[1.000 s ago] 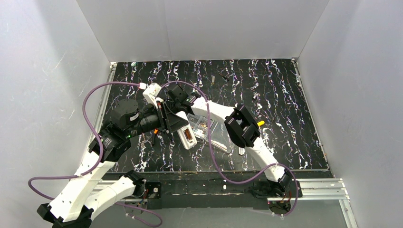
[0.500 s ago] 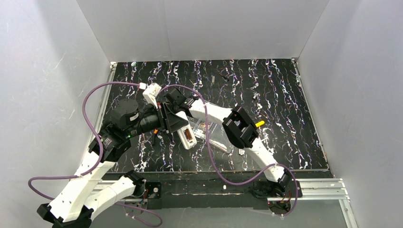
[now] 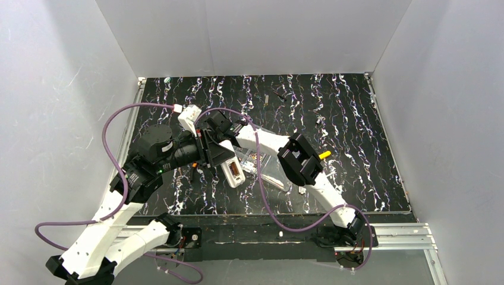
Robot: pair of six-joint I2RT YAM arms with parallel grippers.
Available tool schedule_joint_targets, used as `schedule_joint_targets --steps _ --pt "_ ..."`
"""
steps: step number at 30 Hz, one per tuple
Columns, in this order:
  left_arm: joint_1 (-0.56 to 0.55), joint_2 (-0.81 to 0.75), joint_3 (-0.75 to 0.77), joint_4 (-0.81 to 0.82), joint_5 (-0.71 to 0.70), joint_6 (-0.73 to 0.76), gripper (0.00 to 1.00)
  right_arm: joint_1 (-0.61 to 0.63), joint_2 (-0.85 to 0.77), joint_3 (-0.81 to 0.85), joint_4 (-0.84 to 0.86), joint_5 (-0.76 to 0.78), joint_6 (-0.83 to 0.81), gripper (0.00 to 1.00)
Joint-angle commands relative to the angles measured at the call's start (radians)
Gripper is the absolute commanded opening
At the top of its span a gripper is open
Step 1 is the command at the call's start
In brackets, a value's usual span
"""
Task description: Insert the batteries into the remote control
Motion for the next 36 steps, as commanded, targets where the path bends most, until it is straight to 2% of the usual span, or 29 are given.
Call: schedule_joint_targets --steps 1,9,11,14,17,27,36 --pt "0.006 -0.021 0.016 0.025 0.006 0.015 0.01 0.010 0.014 0.018 -0.007 -0.012 -0.036 0.36" --pt "0.006 -0.026 0.015 0.019 0.002 0.020 0.01 0.013 0.020 0.027 -0.010 -0.016 -0.049 0.34" --pt "0.005 -0.026 0.014 0.019 0.003 0.022 0.01 0.014 0.021 0.026 -0.013 -0.016 -0.055 0.29" --pt "0.005 -0.026 0.014 0.018 0.001 0.022 0.01 0.014 0.020 0.020 -0.015 -0.015 -0.067 0.15" --pt "0.005 -0.026 0.016 0.019 0.001 0.022 0.01 0.016 0.020 0.015 -0.018 -0.015 -0.076 0.11" --pt "0.005 -0.021 0.026 0.012 0.001 0.019 0.01 0.014 -0.009 -0.022 -0.007 -0.026 -0.050 0.04" --pt "0.006 -0.015 0.028 0.017 0.001 0.014 0.01 -0.003 -0.063 -0.046 -0.138 -0.087 -0.073 0.05"
